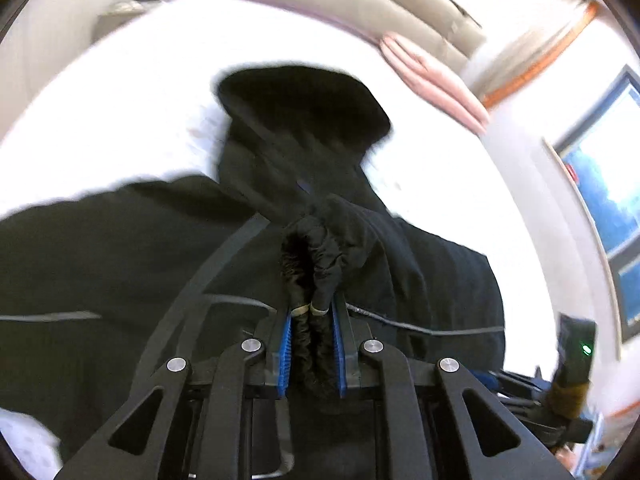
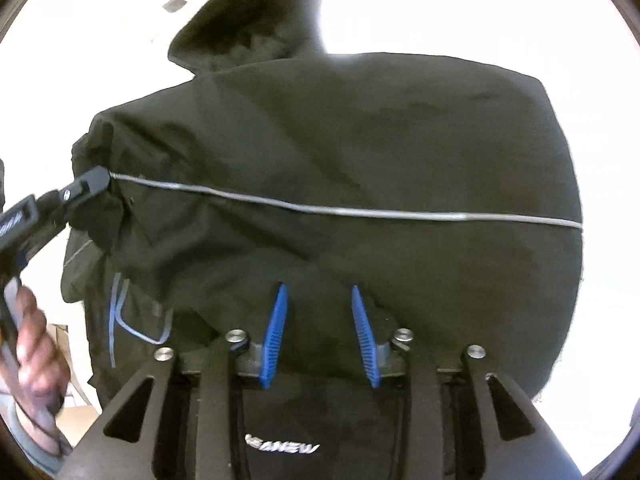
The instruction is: Fold large clothes
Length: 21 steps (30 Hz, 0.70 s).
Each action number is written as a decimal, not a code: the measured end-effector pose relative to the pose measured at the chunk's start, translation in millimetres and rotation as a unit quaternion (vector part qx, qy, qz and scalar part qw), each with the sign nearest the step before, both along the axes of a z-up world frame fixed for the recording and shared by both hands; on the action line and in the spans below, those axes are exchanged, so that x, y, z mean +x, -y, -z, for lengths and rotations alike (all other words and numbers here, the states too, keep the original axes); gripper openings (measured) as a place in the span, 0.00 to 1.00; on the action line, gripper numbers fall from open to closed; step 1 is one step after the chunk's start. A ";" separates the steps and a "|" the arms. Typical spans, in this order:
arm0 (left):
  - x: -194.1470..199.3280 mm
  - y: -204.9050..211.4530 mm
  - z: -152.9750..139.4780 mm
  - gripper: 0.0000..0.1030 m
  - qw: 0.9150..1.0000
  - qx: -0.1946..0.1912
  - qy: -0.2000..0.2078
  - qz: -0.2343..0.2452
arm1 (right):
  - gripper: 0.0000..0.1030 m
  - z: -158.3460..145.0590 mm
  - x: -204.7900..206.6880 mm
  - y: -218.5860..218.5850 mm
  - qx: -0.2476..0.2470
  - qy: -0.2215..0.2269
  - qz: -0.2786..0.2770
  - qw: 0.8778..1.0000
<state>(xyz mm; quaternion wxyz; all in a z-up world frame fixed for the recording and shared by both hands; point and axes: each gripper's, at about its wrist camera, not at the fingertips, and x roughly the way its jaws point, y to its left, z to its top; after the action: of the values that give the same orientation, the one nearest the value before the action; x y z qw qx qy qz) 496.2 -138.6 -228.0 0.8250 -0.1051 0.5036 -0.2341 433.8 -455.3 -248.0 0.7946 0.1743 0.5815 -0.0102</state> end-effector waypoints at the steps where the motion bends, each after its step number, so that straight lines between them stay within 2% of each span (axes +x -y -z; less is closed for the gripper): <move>1: 2.6 -12.9 -3.6 0.17 1.000 0.007 0.005 -0.012 | 0.43 -6.0 1.8 -4.3 -0.004 0.006 -0.006 1.000; 3: 6.2 -44.3 -3.3 0.17 0.999 0.029 0.009 -0.039 | 0.43 -12.5 1.3 -7.9 -0.030 0.016 -0.005 0.999; 5: 9.7 -75.5 10.8 0.17 0.997 0.051 -0.012 -0.063 | 0.43 -7.3 3.5 -10.0 -0.056 0.014 0.002 0.998; 7: 12.7 -90.5 35.6 0.20 0.996 0.057 -0.053 -0.050 | 0.43 12.2 10.4 -11.8 -0.083 -0.016 0.013 0.996; 9: 11.0 -94.7 71.6 0.27 0.990 0.097 -0.095 -0.035 | 0.43 38.4 18.3 -13.6 -0.106 -0.054 0.021 0.993; 10: 7.9 -94.5 86.5 0.30 0.987 0.119 -0.106 -0.028 | 0.43 55.6 22.2 -15.1 -0.114 -0.080 0.019 0.990; 11: 5.2 -95.5 90.4 0.31 0.986 0.126 -0.104 -0.026 | 0.43 58.7 24.1 -18.1 -0.125 -0.076 0.018 0.989; 15: -3.7 -107.4 69.7 0.53 0.988 0.127 -0.074 -0.054 | 0.45 51.7 27.6 -24.1 -0.147 -0.082 0.012 0.986; 18: -14.6 -113.6 39.4 0.53 0.987 0.140 -0.027 -0.076 | 0.45 35.3 27.6 -28.3 -0.140 -0.078 0.008 0.987; 21: -20.6 -96.3 11.6 0.55 0.994 0.104 -0.005 -0.028 | 0.45 9.0 24.1 -46.0 -0.114 -0.045 -0.006 0.992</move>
<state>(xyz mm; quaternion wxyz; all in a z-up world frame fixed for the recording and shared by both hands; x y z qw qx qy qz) 475.5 -42.4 -239.6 0.8353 -0.0339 0.5258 -0.1572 458.0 -409.3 -256.9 0.7825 0.0783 0.6125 -0.0796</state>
